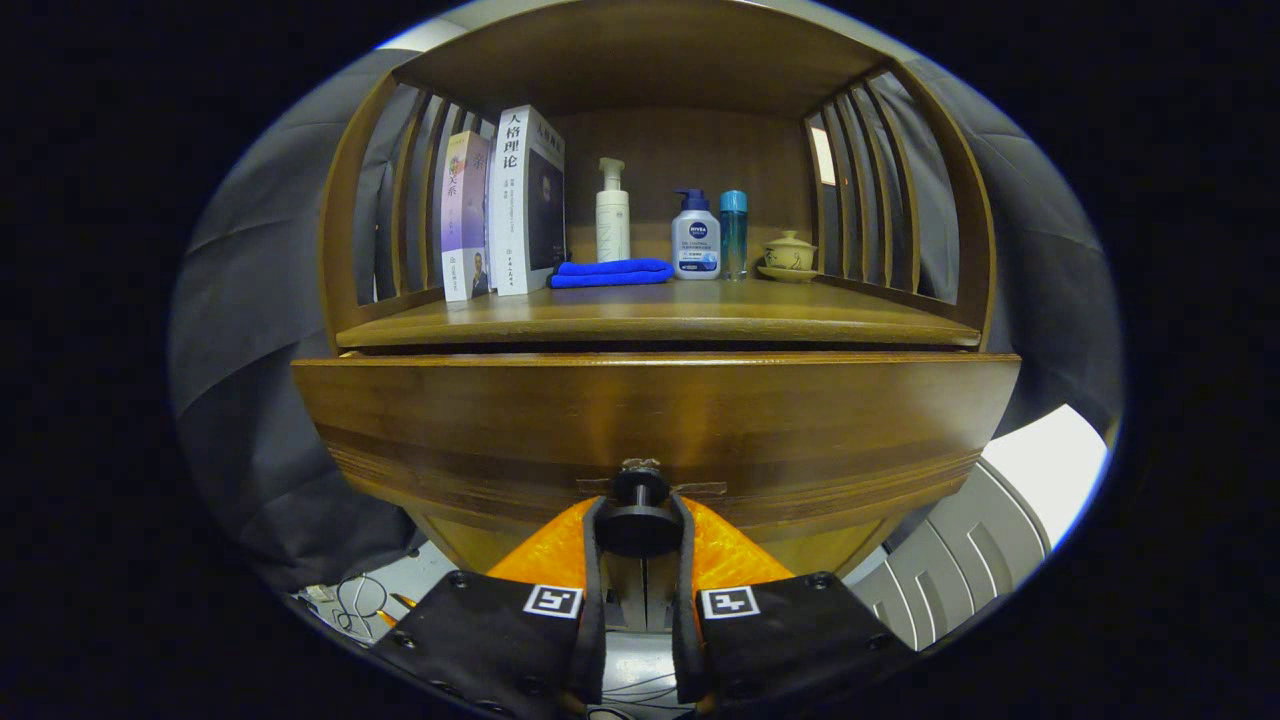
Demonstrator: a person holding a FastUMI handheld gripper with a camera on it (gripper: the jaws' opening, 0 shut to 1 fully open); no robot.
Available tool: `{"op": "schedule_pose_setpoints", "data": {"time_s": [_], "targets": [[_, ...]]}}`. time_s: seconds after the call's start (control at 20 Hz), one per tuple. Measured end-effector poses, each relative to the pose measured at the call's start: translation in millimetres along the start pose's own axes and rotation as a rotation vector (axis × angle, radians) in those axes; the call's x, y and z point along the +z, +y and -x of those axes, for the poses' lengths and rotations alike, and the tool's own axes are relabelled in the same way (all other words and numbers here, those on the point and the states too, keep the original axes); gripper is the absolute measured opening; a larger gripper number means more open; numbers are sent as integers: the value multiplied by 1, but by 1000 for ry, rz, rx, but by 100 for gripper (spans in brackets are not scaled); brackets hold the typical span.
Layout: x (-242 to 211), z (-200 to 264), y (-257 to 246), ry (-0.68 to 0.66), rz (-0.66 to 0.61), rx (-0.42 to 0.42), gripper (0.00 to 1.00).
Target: Pull open the drawer, take out the items inside it, and place them on the countertop above the cabinet.
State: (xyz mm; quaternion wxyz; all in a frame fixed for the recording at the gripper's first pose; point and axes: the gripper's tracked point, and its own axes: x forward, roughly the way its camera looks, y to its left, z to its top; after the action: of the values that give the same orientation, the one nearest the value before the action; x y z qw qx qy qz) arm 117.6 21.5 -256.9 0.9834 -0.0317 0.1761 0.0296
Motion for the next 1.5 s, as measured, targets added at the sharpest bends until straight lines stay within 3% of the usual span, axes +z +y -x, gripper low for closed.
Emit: {"op": "schedule_pose_setpoints", "data": {"time_s": [1.5], "targets": [[-50, 103, 1, -60, 52, 25, 29]]}}
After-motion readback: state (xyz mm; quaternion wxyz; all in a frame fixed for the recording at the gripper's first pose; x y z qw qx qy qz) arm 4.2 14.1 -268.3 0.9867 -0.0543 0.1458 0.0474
